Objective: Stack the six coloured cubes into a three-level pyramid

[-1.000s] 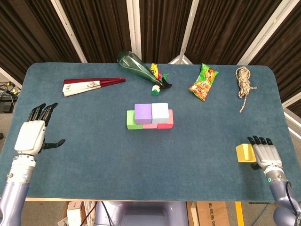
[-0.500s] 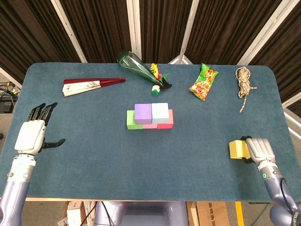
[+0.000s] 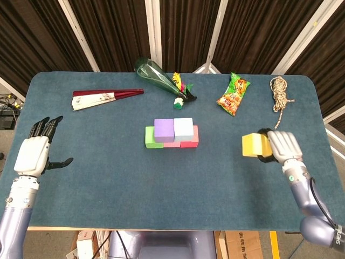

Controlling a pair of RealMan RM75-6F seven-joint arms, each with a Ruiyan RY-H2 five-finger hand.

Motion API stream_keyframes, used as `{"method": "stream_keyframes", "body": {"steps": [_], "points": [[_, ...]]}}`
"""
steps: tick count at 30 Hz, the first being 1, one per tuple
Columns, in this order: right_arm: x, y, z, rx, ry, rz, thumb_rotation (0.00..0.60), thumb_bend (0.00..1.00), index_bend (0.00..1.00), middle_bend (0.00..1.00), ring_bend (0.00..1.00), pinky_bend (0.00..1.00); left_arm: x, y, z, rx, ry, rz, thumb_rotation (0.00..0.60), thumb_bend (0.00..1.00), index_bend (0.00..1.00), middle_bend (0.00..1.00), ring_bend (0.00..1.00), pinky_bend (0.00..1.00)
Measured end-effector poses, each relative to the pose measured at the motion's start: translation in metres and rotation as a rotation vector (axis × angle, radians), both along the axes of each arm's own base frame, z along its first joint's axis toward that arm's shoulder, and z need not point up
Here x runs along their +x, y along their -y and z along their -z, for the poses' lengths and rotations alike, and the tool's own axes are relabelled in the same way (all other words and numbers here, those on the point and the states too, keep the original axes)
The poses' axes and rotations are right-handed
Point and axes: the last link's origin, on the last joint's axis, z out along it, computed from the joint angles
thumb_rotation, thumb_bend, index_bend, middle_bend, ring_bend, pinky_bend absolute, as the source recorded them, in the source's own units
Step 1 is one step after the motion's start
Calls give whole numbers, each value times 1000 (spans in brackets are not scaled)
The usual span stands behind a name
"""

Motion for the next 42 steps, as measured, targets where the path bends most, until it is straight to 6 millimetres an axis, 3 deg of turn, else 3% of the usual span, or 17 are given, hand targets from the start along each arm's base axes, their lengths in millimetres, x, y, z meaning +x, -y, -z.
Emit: {"method": "stream_keyframes", "body": {"steps": [12, 18, 22, 32, 42], "points": [[106, 29, 3, 74, 49, -114, 600, 294, 395, 468, 486, 458, -3, -3, -4, 9, 6, -19, 600, 36, 0, 99, 20, 13], [155, 41, 25, 115, -5, -134, 600, 295, 394, 468, 486, 458, -6, -6, -7, 22, 6, -31, 600, 36, 0, 99, 20, 13], [188, 51, 52, 120, -70, -123, 600, 295, 395, 468, 486, 458, -8, -7, -8, 19, 15, -39, 600, 37, 0, 98, 20, 13], [240, 85, 84, 14, -229, -26, 600, 295, 394, 468, 486, 458, -9, -10, -17, 61, -1, -27, 600, 37, 0, 97, 20, 13], [268, 93, 93, 23, -290, 74, 600, 295, 395, 468, 486, 476, -10, -11, -20, 66, 20, -35, 600, 38, 0, 97, 20, 10]]}}
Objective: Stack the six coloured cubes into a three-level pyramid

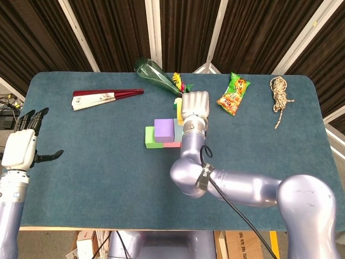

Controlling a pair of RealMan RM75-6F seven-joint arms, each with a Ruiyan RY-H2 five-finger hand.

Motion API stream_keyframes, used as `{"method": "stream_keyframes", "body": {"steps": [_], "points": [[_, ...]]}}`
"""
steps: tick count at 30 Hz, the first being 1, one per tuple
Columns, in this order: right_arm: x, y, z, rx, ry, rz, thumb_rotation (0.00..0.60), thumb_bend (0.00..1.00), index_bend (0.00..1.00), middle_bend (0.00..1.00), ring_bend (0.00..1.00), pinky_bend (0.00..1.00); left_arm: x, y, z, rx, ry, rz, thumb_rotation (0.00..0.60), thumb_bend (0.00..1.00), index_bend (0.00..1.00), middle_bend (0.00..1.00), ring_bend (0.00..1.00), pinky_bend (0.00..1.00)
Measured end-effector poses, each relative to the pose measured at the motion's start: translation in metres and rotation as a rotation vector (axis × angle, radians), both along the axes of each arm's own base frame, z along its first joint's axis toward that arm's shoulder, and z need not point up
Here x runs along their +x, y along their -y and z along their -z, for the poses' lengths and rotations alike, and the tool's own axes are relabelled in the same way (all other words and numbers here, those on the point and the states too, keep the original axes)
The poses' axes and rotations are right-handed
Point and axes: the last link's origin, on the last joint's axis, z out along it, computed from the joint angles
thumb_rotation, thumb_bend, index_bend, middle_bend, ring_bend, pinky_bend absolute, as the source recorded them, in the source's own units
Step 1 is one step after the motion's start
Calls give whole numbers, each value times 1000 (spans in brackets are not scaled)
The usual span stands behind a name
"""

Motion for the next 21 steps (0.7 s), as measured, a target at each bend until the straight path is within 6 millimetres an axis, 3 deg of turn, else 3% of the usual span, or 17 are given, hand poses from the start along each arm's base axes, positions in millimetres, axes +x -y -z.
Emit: {"method": "stream_keyframes", "body": {"steps": [7, 21], "points": [[14, -2, 4, 50, 51, 59, 600, 295, 395, 468, 486, 476, 0, 0, 0, -5, 4, -3, 600, 38, 0, 97, 20, 10], [11, -1, 7, 102, 165, 141, 600, 295, 395, 468, 485, 476, 0, 0, 1, -5, 5, -2, 600, 37, 0, 97, 20, 10]]}}
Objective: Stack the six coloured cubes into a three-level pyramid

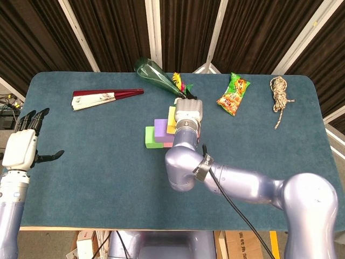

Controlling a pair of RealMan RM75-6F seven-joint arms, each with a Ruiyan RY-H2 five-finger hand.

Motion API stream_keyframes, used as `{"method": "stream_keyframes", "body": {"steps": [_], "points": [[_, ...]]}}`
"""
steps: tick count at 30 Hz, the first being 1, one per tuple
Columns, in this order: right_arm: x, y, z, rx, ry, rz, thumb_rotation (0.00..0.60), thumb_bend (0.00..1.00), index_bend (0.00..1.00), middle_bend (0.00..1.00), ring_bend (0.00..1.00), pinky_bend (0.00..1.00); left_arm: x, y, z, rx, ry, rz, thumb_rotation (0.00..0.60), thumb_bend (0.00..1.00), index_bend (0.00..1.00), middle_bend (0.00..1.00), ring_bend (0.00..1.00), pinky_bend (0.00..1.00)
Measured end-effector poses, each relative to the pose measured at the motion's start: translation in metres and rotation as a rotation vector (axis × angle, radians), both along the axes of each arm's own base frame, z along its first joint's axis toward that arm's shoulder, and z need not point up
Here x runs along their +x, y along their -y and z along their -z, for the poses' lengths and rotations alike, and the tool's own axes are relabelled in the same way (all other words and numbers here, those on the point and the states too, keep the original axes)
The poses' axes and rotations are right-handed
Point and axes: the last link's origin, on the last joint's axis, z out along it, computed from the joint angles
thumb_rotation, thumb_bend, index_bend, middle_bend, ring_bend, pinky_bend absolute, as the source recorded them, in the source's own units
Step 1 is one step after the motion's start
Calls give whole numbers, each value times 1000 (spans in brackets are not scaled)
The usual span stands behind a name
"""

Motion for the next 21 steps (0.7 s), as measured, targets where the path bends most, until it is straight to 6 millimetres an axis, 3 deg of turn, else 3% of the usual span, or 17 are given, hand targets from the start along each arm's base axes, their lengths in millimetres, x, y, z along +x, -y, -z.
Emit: {"method": "stream_keyframes", "body": {"steps": [21], "points": [[-9, 2, 10, 47, 46, -130, 600, 295, 394, 468, 486, 476, -2, -1, 3, -3, -11, -10, 600, 37, 0, 97, 20, 10]]}}
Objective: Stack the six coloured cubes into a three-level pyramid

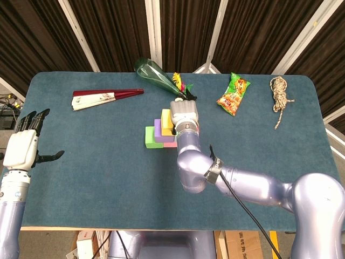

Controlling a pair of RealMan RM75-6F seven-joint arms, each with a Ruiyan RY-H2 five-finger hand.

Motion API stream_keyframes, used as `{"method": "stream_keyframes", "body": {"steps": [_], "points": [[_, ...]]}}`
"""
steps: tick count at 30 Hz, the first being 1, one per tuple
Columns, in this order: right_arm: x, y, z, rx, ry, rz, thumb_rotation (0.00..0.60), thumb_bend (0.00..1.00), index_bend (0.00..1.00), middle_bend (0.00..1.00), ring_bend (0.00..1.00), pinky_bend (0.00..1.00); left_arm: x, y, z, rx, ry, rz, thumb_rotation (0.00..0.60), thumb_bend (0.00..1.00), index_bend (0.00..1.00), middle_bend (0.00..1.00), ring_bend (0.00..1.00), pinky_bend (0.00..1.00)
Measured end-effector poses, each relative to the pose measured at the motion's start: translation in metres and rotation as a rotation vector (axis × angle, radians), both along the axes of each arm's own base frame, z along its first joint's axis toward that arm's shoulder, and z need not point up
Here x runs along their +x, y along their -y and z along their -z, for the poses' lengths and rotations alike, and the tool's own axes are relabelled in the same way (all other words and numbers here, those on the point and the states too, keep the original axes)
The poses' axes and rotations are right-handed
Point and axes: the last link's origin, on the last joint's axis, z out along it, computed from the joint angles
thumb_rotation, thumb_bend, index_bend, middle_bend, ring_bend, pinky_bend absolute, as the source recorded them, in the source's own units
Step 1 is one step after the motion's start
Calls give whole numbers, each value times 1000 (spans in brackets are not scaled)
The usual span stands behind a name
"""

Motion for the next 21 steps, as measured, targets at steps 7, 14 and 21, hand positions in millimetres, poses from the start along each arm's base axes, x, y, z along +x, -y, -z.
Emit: {"method": "stream_keyframes", "body": {"steps": [7, 14, 21], "points": [[-1, 2, -3, -14, -23, -4, 600, 294, 394, 468, 485, 476, 0, 0, 1, -4, 0, -2, 600, 38, 0, 97, 20, 10], [-2, -1, -3, -6, -33, -4, 600, 294, 394, 468, 486, 476, 0, 0, 0, 0, -3, -2, 600, 37, 0, 97, 20, 10], [-3, -1, -3, -10, -42, -6, 600, 295, 395, 468, 486, 476, 1, 1, 0, 0, -1, 0, 600, 38, 0, 97, 20, 10]]}}
